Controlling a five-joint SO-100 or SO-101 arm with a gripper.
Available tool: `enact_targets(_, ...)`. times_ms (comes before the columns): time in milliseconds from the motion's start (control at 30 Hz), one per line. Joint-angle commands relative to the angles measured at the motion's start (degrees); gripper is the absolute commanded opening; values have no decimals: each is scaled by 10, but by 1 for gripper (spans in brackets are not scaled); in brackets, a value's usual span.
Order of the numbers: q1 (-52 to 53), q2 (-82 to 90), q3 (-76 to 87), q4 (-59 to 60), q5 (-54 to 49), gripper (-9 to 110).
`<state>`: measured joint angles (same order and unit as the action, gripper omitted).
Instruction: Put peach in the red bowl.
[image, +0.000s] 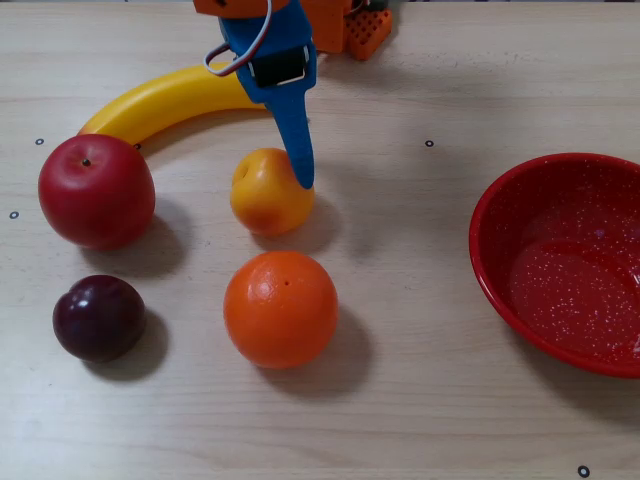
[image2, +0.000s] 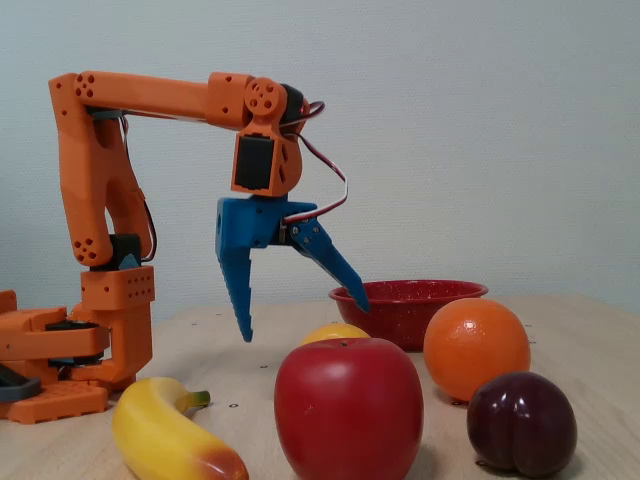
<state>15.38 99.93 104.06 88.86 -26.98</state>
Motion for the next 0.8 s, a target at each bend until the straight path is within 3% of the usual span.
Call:
enact_targets(0, -13, 47, -17, -22, 19, 51)
enact_targets(767, 5, -38, -13, -81, 75, 51)
